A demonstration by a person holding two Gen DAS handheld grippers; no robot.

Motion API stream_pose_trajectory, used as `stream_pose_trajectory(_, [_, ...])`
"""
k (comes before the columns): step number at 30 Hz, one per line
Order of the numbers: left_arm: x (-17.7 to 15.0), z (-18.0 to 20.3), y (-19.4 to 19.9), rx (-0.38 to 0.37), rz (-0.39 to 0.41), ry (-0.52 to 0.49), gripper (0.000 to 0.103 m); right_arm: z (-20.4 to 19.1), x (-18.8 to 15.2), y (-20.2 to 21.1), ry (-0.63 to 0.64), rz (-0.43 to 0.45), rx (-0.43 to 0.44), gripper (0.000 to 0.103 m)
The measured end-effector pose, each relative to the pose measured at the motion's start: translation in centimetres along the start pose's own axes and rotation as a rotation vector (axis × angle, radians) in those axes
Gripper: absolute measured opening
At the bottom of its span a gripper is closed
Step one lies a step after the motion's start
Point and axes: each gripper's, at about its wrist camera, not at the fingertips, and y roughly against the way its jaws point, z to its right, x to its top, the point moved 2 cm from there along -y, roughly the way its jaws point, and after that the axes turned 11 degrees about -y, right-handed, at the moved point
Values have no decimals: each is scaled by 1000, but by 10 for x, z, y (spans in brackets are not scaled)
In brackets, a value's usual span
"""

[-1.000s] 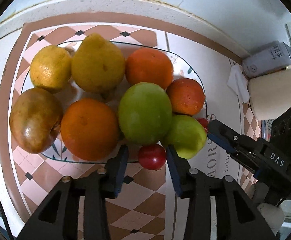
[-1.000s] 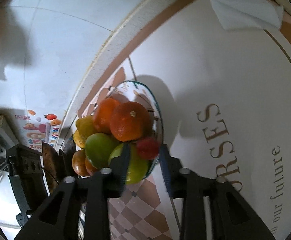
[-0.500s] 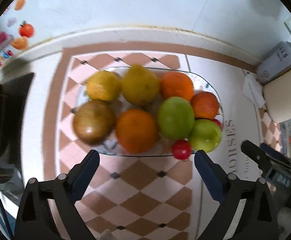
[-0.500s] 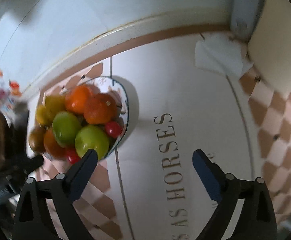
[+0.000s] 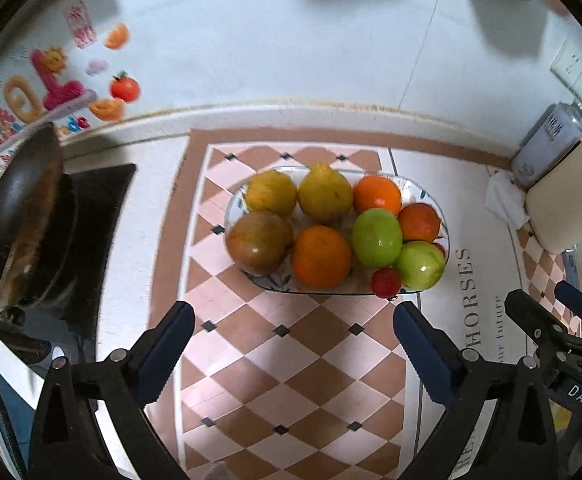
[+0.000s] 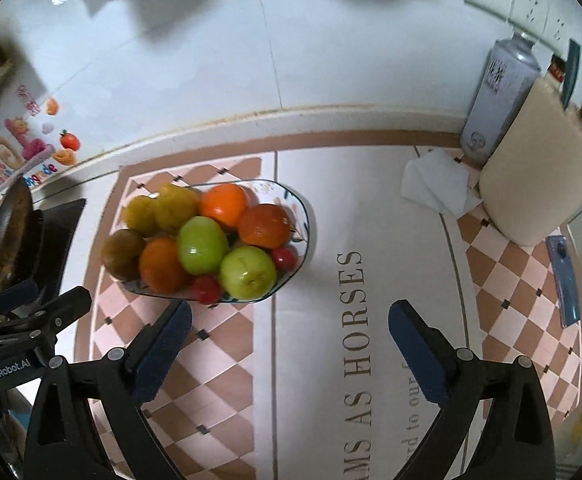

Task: Organize fruits

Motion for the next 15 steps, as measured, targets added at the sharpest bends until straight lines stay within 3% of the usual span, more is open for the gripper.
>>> stream_pose_trajectory(7, [-31,-7,65,26,104,-1,102,-8,-32,65,-6,77,4,101])
stream_pose_trajectory(15, [-91,-7,149,26,219,4,102,-9,-91,152,4,167,9,101])
